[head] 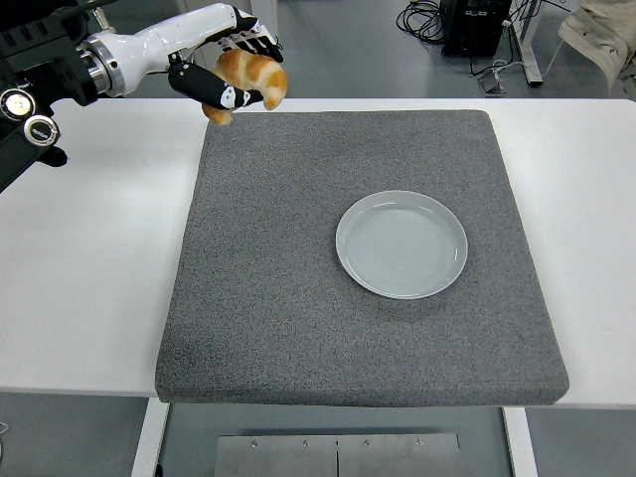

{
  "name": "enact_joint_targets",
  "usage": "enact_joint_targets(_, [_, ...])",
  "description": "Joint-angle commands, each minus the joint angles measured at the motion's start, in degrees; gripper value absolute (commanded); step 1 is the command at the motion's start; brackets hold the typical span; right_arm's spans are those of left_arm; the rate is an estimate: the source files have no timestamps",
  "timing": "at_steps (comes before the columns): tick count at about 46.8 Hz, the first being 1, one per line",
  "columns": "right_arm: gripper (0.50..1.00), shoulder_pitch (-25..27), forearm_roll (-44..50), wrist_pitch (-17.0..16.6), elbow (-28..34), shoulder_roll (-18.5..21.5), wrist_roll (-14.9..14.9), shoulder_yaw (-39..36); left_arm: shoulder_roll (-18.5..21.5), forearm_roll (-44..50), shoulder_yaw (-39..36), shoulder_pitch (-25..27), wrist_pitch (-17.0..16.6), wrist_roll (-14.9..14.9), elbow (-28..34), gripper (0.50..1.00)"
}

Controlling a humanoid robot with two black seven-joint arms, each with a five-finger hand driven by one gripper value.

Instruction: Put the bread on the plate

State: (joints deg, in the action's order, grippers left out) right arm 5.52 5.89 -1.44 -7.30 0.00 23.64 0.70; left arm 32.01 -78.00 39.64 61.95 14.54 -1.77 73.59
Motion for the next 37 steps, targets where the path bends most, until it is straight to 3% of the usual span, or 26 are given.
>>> enact_joint_targets(1, [1.000, 0.01, 0.00, 0.03, 0.00, 0.00, 0.00, 0.00, -1.07, -0.31, 0.18, 0.28, 0.31, 0.01, -0.20, 0.502])
enact_joint_targets(37, [1.000, -0.07, 0.00, 0.03, 0.00, 0.00, 0.00, 0.00, -15.92, -7.95, -0.97, 1.68, 0.22, 0.80, -0.29, 0.502])
